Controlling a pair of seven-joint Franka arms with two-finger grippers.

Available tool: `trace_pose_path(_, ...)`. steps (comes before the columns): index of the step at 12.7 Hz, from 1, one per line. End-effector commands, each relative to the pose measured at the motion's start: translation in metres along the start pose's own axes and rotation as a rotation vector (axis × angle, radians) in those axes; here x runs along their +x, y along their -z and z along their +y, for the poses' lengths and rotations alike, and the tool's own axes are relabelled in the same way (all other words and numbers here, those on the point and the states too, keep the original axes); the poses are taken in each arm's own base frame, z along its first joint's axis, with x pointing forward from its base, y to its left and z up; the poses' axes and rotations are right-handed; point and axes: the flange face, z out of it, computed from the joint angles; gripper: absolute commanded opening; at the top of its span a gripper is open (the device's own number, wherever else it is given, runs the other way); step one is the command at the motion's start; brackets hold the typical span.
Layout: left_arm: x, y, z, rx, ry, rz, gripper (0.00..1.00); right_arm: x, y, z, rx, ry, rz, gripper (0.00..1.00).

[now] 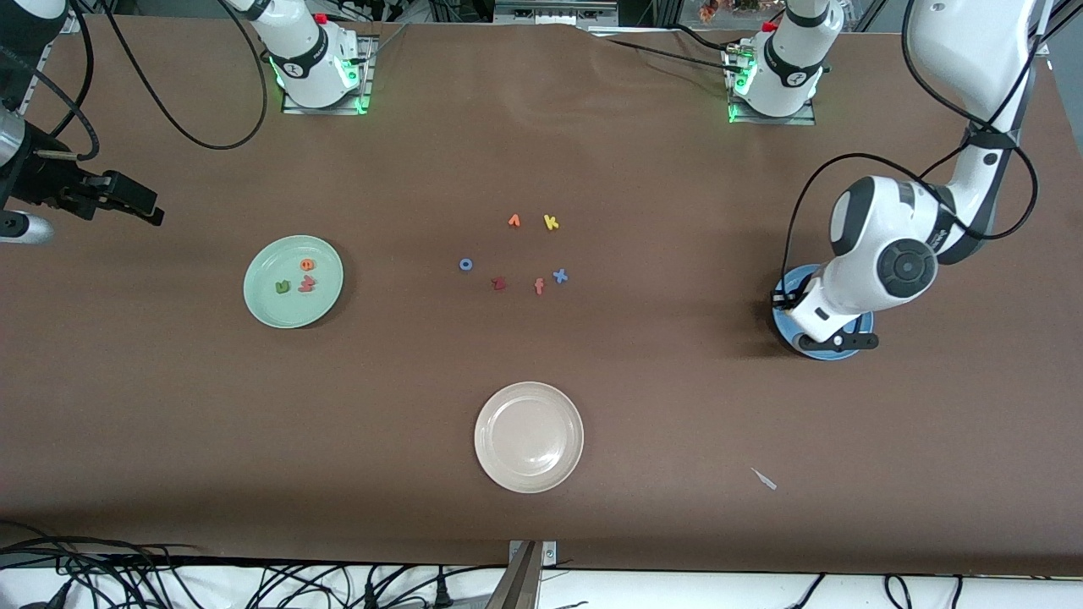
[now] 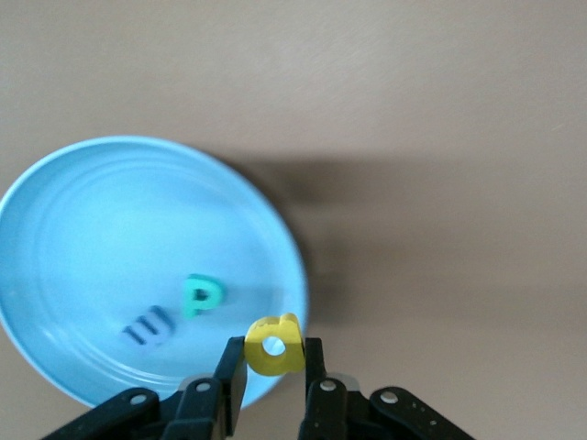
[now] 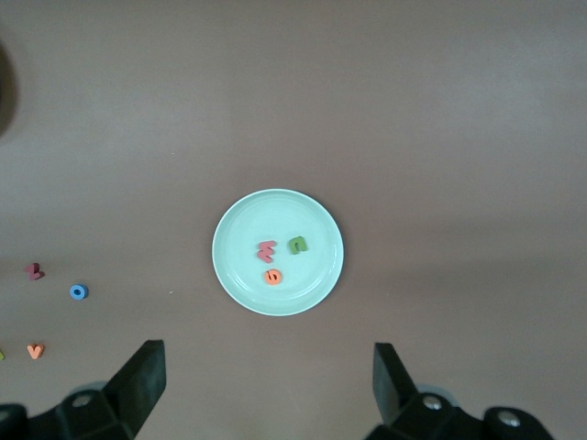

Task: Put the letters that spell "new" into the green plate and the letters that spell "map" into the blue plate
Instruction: 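Release the yellow letter onto the blue plate with the left gripper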

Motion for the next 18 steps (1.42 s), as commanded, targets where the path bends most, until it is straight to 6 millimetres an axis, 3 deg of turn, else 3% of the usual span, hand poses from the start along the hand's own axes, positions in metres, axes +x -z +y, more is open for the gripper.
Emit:
trace_pose_path(1, -0.014, -0.003, -0.032, 0.003, -0.081, 0.014, 0.22, 0.000, 0.004, 0.001, 0.017, 0.004, -0.007, 1.00)
trace_pose_path(4, -0.010, -0.015, -0.061, -0.012, -0.126, -0.005, 0.34, 0.000, 0.004, 0.001, 0.017, 0.004, -0.007, 1.00)
trace_pose_path(5, -0.009, -0.013, -0.064, -0.011, -0.133, -0.007, 0.78, 0.000, 0.004, 0.001, 0.017, 0.002, -0.007, 1.00)
trace_pose_path(6, -0.005, -0.005, -0.065, -0.010, -0.144, 0.001, 1.00, 0.000, 0.005, 0.001, 0.017, 0.002, -0.004, 1.00)
trace_pose_path(11, 0.006, 0.046, -0.076, -0.005, -0.132, -0.088, 1.00, 0.000, 0.006, 0.001, 0.016, 0.007, -0.004, 1.00)
trace_pose_path(13, 0.010, 0.072, -0.091, -0.007, -0.106, -0.105, 1.00, 0.000, 0.006, 0.000, 0.014, 0.007, -0.004, 1.00)
trace_pose_path(17, 0.007, 0.140, -0.106, -0.008, -0.081, -0.151, 1.00, 0.000, 0.006, 0.000, 0.015, 0.009, -0.004, 1.00)
trace_pose_path(18, -0.004, 0.169, -0.108, 0.003, -0.068, -0.109, 1.00, 0.000, 0.006, 0.000, 0.015, 0.007, -0.004, 1.00)
